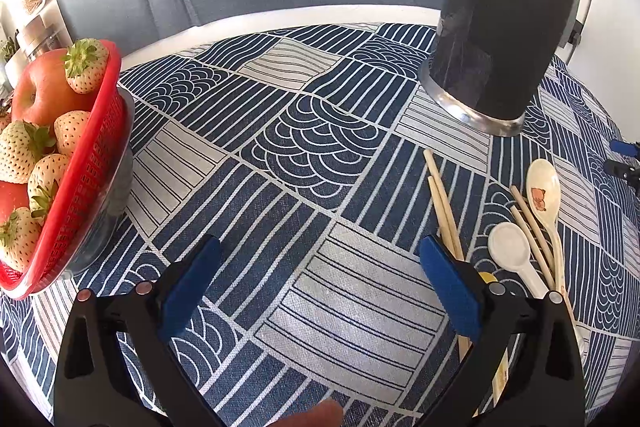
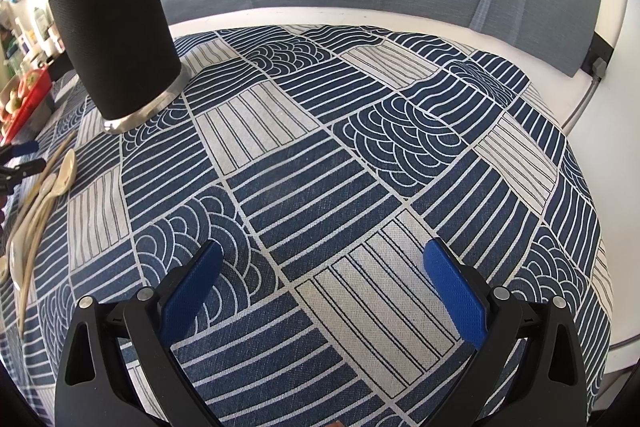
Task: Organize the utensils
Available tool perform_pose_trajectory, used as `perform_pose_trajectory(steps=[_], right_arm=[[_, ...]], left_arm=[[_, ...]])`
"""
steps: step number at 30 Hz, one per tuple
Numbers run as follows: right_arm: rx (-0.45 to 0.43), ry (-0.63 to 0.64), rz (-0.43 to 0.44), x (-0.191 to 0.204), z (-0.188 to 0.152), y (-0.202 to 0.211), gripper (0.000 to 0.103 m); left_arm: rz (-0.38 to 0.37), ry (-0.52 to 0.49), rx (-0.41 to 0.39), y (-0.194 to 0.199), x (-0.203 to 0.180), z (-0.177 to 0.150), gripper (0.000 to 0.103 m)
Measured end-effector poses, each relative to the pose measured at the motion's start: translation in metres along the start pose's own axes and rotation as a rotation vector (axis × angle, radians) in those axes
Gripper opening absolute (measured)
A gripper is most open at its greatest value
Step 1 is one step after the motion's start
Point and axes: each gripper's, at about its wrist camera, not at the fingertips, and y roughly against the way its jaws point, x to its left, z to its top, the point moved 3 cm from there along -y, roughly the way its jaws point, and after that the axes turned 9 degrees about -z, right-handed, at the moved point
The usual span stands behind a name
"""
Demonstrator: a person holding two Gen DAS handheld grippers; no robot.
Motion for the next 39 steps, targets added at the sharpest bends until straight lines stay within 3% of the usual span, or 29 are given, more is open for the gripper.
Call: perform_pose_trajectory(steps=[3, 8, 15, 20, 28, 31, 39], right_arm=[[-0.041, -0.003, 0.064, 0.000, 0.001, 0.023, 0.095], [-0.166, 0.001, 0.095, 0.008, 0.016, 0.102, 0.095], [-0.144, 0.151, 0.186, 0.053, 0.021, 0.201, 0.095], [-0.133, 0.129, 0.284, 0.072, 0.024, 0.250, 0.095], [-0.146, 0.131, 0.307, 0.088, 0.027, 0.275, 0.095], [-0.140, 0.116, 0.301, 0.089, 0.028, 0.276, 0.095], [-0.147, 0.116, 0.264, 0.093, 0.027, 0.279, 0.095]], left_arm=[[0.000, -0.076, -0.003, 0.023, -0.021, -0.002, 0.097], [0.013, -0.137, -0.077, 0.093, -0.070, 0.008, 0.097], [-0.127, -0.103, -0.115, 0.180, -0.136, 0.032, 0.097], [-0.214, -0.062, -0.121, 0.213, -0.169, 0.041, 0.097], [-0.162, -0.143, -0.101, 0.238, -0.190, 0.021, 0.097], [-0.111, -0.177, -0.090, 0.243, -0.191, 0.014, 0.097], [-0.090, -0.102, -0.094, 0.255, -0.180, 0.017, 0.097]])
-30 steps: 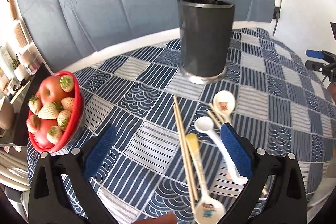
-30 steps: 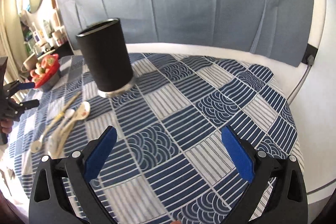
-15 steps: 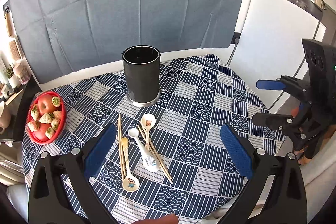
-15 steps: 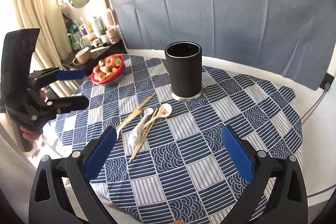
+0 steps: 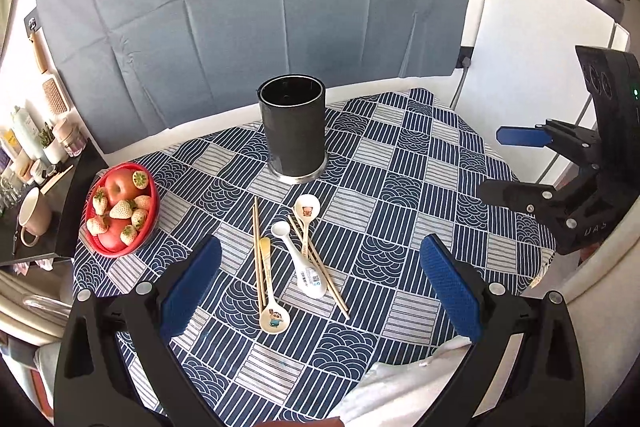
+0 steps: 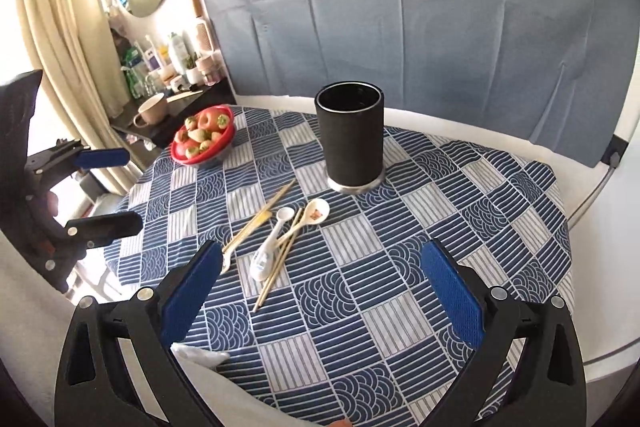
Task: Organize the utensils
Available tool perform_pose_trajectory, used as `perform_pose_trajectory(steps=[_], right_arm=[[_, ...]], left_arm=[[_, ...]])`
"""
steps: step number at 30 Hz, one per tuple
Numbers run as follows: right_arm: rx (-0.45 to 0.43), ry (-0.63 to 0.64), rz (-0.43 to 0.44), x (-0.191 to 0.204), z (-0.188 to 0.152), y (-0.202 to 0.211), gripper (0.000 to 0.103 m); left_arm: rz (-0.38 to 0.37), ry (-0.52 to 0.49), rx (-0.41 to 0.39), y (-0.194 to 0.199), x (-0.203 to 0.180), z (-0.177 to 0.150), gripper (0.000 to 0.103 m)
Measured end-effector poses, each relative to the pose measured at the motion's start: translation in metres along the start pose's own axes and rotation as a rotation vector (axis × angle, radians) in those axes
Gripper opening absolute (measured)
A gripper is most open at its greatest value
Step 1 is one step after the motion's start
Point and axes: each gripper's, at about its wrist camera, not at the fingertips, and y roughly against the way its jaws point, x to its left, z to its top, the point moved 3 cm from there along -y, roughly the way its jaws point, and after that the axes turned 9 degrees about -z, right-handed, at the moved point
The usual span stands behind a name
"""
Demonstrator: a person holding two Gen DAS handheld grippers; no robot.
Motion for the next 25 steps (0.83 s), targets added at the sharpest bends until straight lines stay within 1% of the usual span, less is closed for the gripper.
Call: perform_pose_trajectory(steps=[2, 6, 10, 14, 22, 25], right_arm=[[-0.006, 0.001, 0.000, 0.0014, 0.0005, 0.0022, 0.095], [-0.015, 0.000, -0.017, 0.0009, 0.0012, 0.0046, 0.095], [-0.016, -0.004, -0.024, -0.0003, 0.0006, 0.0062, 0.095], [-0.015, -0.010, -0.016, -0.0004, 0.0004, 0.0069, 0.095], [-0.017, 0.004, 0.001, 0.0036, 0.0031, 0.0054, 0.095], [-0.015, 0.011, 0.007, 0.0052, 0.0027, 0.0052, 0.095]], left_arm=[[0.005, 0.006, -0.003, 0.0002, 0.0011, 0.0013, 0.097], [-0.018, -0.021, 0.001, -0.0012, -0.0036, 0.0035, 0.097], [-0.023, -0.015, -0.004, -0.0020, -0.0034, 0.0044, 0.097], [-0.031, -0.009, -0.007, -0.0014, -0.0038, 0.0039, 0.097], [-0.018, -0.001, -0.005, 0.0002, -0.0010, 0.0017, 0.097], [-0.017, -0.019, -0.010, 0.0008, -0.0024, 0.0021, 0.097]])
